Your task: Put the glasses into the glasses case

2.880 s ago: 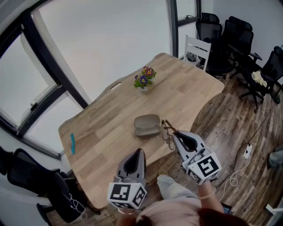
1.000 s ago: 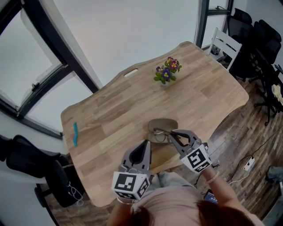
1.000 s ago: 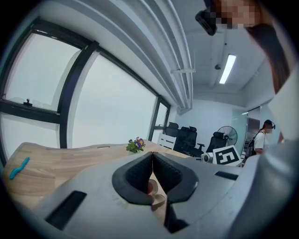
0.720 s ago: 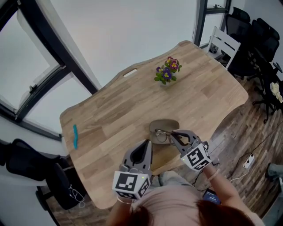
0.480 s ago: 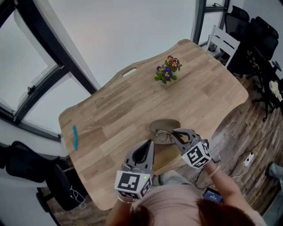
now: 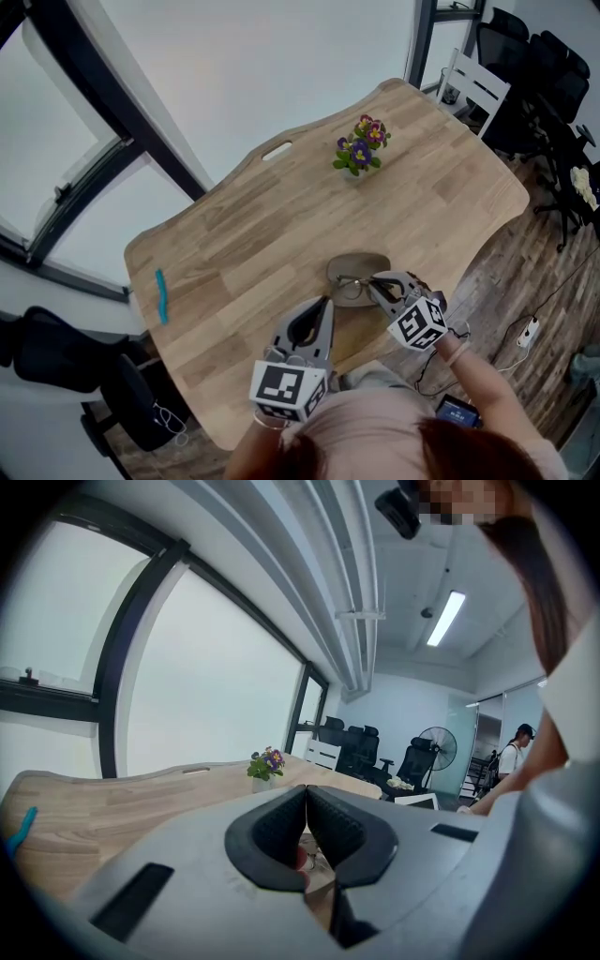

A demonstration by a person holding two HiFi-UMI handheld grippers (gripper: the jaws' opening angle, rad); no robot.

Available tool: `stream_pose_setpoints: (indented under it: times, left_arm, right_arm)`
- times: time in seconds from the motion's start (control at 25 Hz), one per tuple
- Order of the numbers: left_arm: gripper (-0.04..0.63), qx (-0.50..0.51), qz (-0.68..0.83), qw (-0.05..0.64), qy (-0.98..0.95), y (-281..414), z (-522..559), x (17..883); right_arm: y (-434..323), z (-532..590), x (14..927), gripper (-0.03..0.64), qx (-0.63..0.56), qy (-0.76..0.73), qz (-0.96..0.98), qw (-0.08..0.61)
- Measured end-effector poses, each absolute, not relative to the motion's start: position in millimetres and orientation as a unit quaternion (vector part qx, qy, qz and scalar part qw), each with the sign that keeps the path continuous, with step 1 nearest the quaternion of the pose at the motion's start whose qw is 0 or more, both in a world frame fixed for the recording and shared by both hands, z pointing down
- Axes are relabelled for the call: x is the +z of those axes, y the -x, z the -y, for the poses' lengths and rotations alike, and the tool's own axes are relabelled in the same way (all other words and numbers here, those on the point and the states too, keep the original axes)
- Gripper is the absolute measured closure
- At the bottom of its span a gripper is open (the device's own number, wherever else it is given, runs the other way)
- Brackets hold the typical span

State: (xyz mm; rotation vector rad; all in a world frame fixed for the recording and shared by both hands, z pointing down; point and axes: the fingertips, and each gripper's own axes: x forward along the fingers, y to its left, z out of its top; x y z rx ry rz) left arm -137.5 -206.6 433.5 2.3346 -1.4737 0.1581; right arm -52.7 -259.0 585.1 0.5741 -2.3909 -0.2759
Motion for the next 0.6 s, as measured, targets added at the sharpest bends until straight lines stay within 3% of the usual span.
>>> stream_pose_setpoints:
  times: [0.6]
  left_arm:
    - [0.594, 0.071, 0.502, 0.199, -0.839, 150, 219, 450]
  right_arm:
    - [61, 263, 627, 0.599, -0.118, -0.186, 0.894, 0.39]
